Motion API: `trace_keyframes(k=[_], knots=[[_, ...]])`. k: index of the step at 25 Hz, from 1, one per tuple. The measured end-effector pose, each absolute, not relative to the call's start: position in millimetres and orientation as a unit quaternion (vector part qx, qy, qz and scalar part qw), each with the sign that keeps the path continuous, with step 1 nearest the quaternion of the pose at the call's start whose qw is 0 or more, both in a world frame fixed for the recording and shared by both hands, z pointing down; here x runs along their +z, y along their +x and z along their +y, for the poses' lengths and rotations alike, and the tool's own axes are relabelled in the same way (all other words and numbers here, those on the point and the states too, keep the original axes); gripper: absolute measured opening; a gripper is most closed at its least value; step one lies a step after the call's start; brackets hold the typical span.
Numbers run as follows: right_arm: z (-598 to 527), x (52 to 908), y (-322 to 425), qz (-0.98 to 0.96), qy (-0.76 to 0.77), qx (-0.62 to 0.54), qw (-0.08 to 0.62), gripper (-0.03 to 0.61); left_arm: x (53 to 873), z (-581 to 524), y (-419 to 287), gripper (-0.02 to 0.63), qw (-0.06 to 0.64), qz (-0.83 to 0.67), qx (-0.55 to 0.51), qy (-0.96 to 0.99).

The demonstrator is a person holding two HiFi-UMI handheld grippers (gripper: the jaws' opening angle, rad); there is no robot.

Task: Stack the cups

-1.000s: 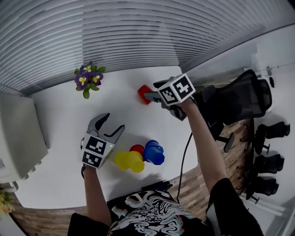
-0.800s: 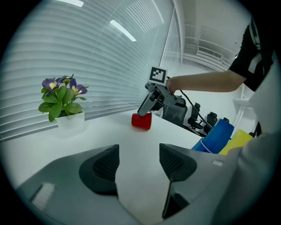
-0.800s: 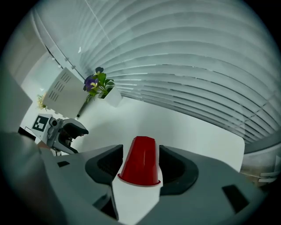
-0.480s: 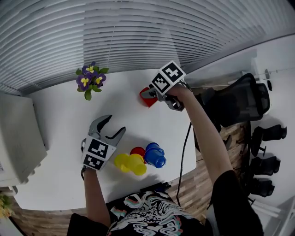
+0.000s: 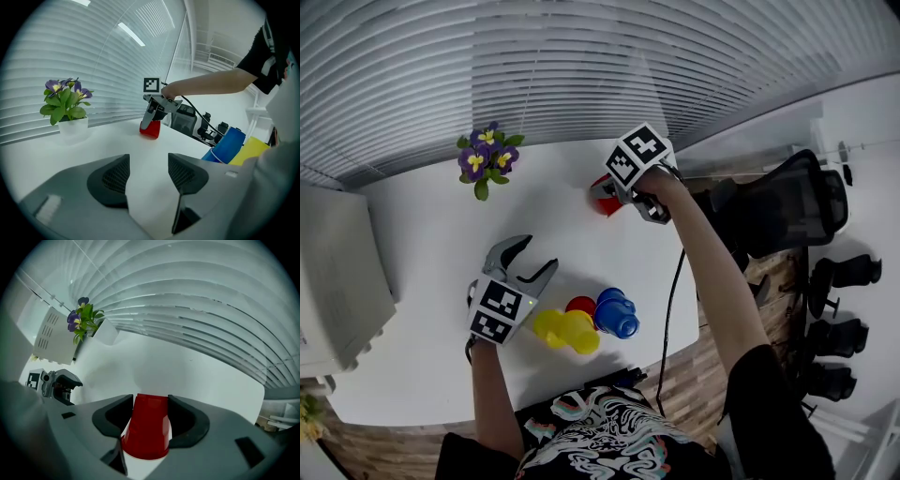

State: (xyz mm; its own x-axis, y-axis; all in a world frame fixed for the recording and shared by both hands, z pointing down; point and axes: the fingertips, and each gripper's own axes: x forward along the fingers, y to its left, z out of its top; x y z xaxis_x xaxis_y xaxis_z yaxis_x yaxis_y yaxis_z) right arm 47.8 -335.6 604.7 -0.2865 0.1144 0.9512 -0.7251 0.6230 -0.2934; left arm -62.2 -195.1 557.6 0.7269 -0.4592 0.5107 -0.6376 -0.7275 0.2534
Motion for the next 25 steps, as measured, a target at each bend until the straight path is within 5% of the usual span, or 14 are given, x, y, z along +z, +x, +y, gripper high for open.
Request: trace_keyframes(k=[25], knots=[[-316,512,48,-0.818,0.339,0.316,0.340,0.230,519,-190,-53,0.252,0.274,-0.318,0.059,0.906]])
